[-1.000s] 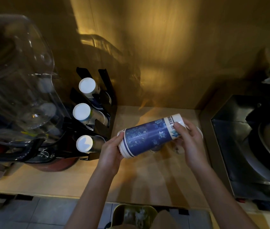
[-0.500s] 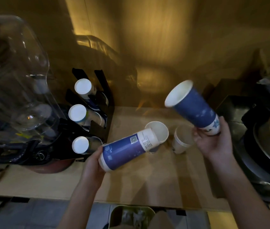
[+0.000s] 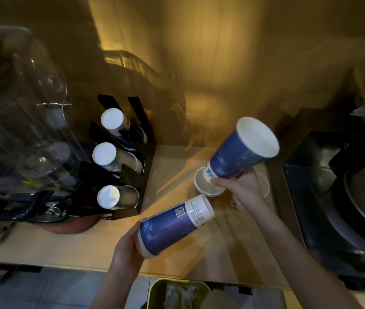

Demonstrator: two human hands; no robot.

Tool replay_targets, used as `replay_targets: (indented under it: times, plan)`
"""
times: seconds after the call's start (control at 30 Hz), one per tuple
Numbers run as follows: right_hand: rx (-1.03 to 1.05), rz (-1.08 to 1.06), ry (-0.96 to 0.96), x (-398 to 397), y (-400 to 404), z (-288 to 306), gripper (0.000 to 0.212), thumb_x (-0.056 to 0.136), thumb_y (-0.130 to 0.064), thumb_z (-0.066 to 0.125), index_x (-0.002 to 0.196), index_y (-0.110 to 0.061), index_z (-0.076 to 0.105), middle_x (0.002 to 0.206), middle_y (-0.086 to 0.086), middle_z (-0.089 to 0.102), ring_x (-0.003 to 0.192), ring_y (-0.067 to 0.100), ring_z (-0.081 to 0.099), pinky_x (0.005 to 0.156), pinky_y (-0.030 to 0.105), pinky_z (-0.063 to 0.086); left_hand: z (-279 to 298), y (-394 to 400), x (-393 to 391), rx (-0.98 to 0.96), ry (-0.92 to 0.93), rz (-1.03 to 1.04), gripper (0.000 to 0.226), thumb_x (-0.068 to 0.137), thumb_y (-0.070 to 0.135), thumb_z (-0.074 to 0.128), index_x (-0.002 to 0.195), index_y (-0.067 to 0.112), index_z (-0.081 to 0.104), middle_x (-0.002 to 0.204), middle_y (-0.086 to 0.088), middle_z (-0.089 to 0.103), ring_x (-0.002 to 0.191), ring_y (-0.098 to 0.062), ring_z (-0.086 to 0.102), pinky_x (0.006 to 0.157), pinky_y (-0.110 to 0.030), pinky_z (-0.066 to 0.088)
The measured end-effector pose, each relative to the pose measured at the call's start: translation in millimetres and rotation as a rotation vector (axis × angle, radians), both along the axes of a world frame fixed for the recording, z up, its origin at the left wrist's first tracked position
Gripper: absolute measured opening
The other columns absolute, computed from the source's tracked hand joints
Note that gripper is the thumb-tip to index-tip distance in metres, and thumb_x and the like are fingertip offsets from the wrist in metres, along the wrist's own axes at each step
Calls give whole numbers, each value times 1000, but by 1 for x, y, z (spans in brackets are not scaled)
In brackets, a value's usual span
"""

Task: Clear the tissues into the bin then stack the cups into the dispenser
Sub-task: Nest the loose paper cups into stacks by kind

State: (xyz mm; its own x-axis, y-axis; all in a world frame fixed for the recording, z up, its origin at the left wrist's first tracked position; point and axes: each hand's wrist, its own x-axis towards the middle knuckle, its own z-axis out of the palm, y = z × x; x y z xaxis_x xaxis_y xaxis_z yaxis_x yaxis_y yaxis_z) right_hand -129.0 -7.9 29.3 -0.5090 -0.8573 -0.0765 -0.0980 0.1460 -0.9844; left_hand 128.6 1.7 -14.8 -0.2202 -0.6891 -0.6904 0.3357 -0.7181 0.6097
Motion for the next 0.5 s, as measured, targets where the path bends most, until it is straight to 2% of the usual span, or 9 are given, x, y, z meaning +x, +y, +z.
replay_targets:
  times: [0.07, 0.2, 0.27, 0.37, 0.43, 0.5]
  plan:
    - [49, 71, 79, 0, -5, -18, 65, 55, -7, 86, 112, -9, 56, 106, 0, 65, 97, 12, 63, 71, 11, 45, 1, 3, 3, -16, -14, -8, 25, 95, 20, 39, 104, 8, 59, 93, -13, 65, 86, -26, 60, 70, -37, 46]
    - [120, 117, 67, 4, -5, -42, 80, 56, -17, 87, 122, -20, 43, 115, -8, 56, 106, 9, 55, 76, 10, 40, -1, 6, 8, 7, -36, -2, 25, 94, 20, 38, 103, 9, 59, 93, -13, 65, 85, -26, 60, 71, -37, 46]
    - [121, 110, 43, 5, -4, -43, 88, 54, -16, 87, 127, -21, 39, 121, -7, 53, 113, 11, 51, 79, 11, 40, -3, 6, 10, 26, -35, 6, 26, 94, 21, 39, 106, 8, 58, 96, -14, 64, 86, -26, 60, 71, -38, 45]
    - [117, 121, 38, 5, -4, -40, 93, 55, -7, 86, 131, -20, 34, 123, -10, 45, 114, 6, 42, 73, 5, 41, -4, 6, 10, 42, -25, 26, 26, 93, 21, 41, 108, 9, 57, 97, -14, 63, 87, -26, 59, 71, -39, 45]
    - [131, 129, 45, 4, -2, -38, 95, 55, -8, 86, 132, -22, 33, 124, -11, 42, 116, 6, 39, 82, 11, 39, -4, 7, 9, 34, -23, 22, 24, 93, 21, 41, 105, 9, 58, 95, -13, 63, 86, -26, 59, 70, -38, 45]
    - [157, 124, 60, 2, 0, -41, 96, 56, -8, 86, 134, -21, 32, 126, -8, 42, 119, 10, 39, 89, 22, 37, -4, 8, 7, 31, -20, 24, 22, 94, 20, 40, 102, 10, 58, 93, -12, 64, 85, -25, 60, 69, -38, 45]
